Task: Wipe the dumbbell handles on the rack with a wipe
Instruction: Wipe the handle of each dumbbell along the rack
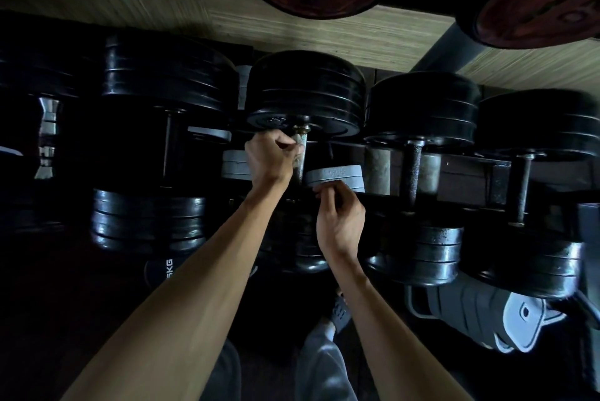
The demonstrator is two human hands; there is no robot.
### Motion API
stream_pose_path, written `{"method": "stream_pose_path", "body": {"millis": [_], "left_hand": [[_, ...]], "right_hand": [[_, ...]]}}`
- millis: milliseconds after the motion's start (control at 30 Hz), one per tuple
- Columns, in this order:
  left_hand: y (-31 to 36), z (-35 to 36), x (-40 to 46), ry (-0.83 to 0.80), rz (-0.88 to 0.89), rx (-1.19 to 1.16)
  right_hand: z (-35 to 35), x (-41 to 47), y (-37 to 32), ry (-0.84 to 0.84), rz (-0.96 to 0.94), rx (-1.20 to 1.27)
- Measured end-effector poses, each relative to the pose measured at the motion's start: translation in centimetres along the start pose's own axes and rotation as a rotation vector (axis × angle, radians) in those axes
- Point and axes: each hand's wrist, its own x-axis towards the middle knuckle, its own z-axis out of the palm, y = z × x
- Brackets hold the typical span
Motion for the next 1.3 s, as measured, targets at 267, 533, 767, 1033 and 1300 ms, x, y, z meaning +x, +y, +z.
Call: {"method": "stream_pose_path", "body": {"millis": [267,533,767,1033,1300], "left_hand": [[-2.5,-1.2,0.0,-0.195,-0.037,0.121],[-1.4,-1.1,1.4,-0.293,-0.120,-0.366],[-1.6,-2.9,1.7,-0.531,-0.094,-0.232],[-2.6,-3.0,0.7,-0.517,-0.129,-0.201],[-0.6,-1.2,1.8,-0.286,-0.075,-0.284]], "right_hand": [[0.1,0.0,0.2,0.005,-0.007,0.009],[0.1,-0.1,0.2,-0.010,-0.011,0.017],[0.1,0.1,0.1,0.000,-0.023,0.010],[0.0,0.0,0.0,0.008,-0.043,0.003],[0.0,0.0,-0.2,0.004,-0.029,0.020]]}}
